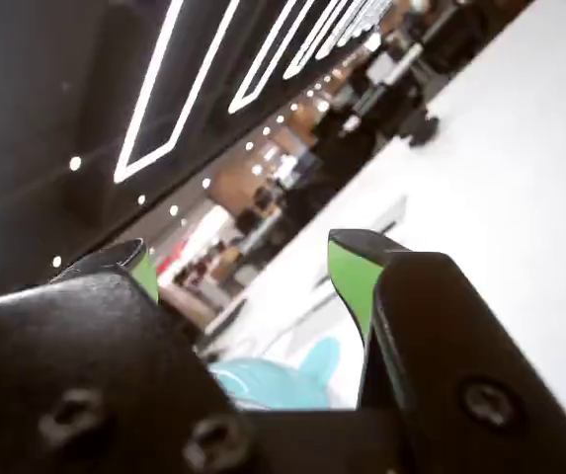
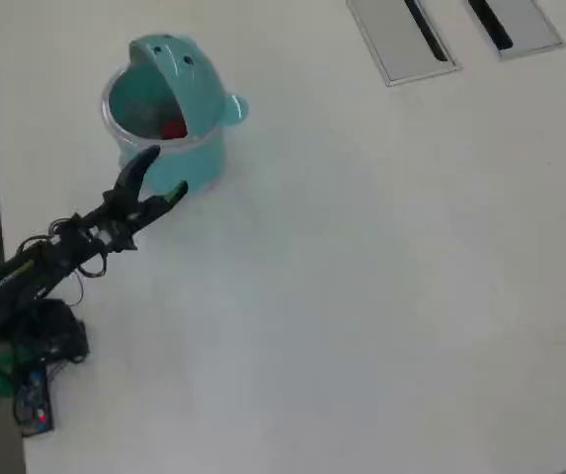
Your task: Grasp RGB lego blocks and put them in the bin one by one.
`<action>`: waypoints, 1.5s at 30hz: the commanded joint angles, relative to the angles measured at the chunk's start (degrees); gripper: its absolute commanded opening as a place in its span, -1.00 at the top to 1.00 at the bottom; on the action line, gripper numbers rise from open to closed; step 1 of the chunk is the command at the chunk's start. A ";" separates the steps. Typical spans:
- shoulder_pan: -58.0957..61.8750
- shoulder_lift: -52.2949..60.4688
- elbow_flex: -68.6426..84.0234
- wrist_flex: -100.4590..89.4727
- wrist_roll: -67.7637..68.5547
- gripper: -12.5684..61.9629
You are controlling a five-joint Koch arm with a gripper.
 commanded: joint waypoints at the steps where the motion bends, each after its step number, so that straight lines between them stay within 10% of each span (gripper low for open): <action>1: 1.41 1.85 -0.53 -6.50 2.02 -0.21; 45: 12.57 9.05 62.05 -55.11 21.18 -0.20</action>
